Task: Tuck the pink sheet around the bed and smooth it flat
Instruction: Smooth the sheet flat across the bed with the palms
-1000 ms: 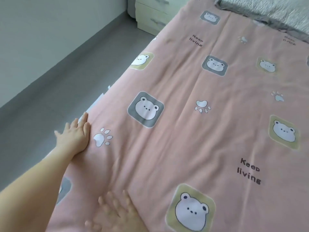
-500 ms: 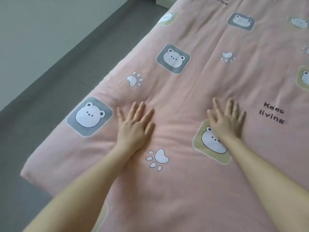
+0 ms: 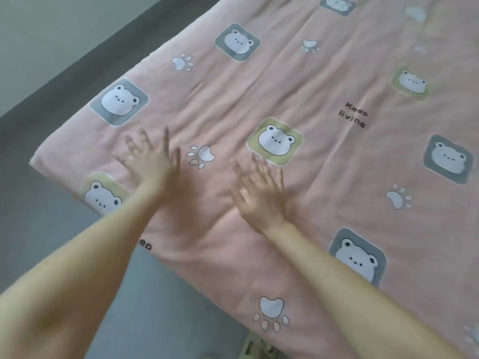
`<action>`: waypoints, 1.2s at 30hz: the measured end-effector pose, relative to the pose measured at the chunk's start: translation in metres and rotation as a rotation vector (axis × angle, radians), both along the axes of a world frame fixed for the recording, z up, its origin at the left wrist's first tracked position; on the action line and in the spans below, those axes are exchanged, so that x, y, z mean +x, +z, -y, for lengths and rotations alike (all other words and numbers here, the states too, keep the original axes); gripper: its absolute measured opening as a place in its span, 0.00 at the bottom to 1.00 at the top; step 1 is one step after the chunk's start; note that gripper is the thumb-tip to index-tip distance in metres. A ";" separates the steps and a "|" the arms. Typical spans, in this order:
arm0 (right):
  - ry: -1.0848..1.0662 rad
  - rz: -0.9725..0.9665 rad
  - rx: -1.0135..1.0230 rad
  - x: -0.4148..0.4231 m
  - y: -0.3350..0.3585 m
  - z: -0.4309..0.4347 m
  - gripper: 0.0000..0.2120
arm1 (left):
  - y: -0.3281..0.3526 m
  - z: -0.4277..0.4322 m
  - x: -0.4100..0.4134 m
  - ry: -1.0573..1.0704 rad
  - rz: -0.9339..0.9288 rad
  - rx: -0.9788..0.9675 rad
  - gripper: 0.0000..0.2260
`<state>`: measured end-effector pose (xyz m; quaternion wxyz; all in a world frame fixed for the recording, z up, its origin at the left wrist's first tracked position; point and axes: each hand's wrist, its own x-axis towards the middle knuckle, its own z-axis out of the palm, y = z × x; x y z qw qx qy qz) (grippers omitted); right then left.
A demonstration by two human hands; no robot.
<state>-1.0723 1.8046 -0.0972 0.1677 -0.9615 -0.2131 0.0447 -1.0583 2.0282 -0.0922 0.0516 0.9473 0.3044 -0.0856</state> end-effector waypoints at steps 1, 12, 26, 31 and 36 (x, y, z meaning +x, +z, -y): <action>-0.122 -0.053 -0.105 0.017 0.000 0.024 0.28 | 0.001 0.044 0.002 -0.168 0.030 -0.013 0.25; -1.057 -0.323 -0.501 -0.266 -0.025 0.355 0.30 | -0.045 0.177 -0.160 -0.441 -0.097 -0.017 0.28; -0.877 -0.157 -0.169 -0.258 0.090 0.418 0.19 | 0.086 0.339 -0.173 -0.681 0.029 -0.251 0.21; -0.586 -0.212 -0.256 -0.265 0.045 0.446 0.23 | 0.055 0.441 -0.198 -0.798 0.010 -0.178 0.22; -0.436 -0.170 -0.389 -0.282 -0.010 0.521 0.27 | -0.002 0.552 -0.217 -0.894 -0.056 -0.057 0.23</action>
